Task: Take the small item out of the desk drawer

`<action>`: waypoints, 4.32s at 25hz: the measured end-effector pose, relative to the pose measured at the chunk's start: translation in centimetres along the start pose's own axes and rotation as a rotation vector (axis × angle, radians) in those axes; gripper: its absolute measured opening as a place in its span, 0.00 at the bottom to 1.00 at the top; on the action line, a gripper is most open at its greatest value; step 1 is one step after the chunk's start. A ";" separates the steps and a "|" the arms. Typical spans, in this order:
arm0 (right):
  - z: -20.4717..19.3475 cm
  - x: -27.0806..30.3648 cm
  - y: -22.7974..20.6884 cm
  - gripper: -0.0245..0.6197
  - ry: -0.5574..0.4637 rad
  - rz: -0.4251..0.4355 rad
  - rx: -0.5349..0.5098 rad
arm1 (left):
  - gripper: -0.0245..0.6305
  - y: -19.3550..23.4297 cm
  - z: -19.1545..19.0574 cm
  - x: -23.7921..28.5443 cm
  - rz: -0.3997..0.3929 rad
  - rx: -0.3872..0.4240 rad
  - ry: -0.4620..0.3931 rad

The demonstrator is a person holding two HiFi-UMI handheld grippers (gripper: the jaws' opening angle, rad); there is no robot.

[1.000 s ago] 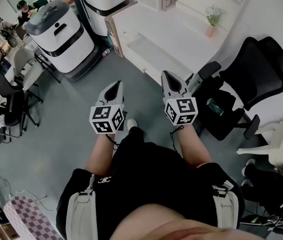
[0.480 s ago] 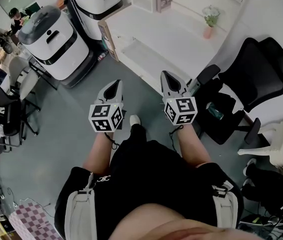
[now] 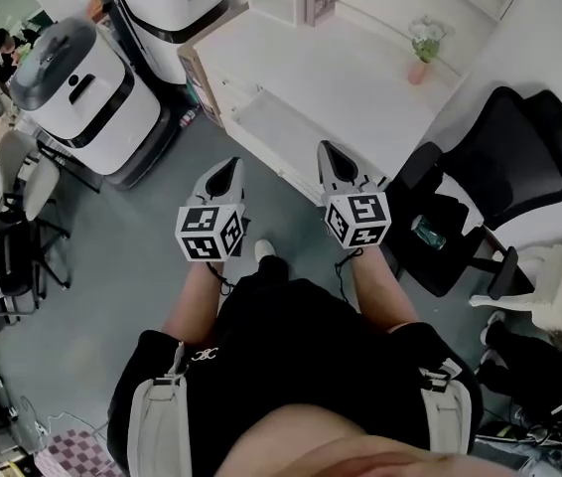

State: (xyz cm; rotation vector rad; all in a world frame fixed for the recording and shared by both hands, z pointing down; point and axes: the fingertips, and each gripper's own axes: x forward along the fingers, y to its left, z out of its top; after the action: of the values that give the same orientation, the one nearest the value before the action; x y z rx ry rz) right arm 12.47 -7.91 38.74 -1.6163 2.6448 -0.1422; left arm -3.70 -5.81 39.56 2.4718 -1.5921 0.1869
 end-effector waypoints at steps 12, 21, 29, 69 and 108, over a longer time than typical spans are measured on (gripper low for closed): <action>0.6 15.1 1.2 0.03 0.068 -0.020 -0.030 | 0.06 12.7 3.0 8.2 -0.035 -0.057 0.016; 0.0 21.5 0.2 0.03 0.103 -0.054 -0.034 | 0.06 17.8 3.5 13.3 -0.072 -0.067 0.046; -1.9 24.3 -1.8 0.03 0.158 -0.026 -0.025 | 0.06 18.4 2.7 15.7 -0.085 -0.061 0.074; -27.4 38.9 -1.9 0.15 0.788 0.436 0.086 | 0.06 26.9 -5.3 24.2 0.160 -0.145 0.293; -43.0 41.7 3.2 0.22 1.195 0.616 -0.173 | 0.06 34.4 -10.3 17.7 0.366 -0.277 0.341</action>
State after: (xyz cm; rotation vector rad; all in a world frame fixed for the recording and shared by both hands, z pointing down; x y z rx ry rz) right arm -12.88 -41.01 81.82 -0.6606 3.9249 -1.1876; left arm -27.71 -32.93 56.58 1.8170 -1.7609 0.3884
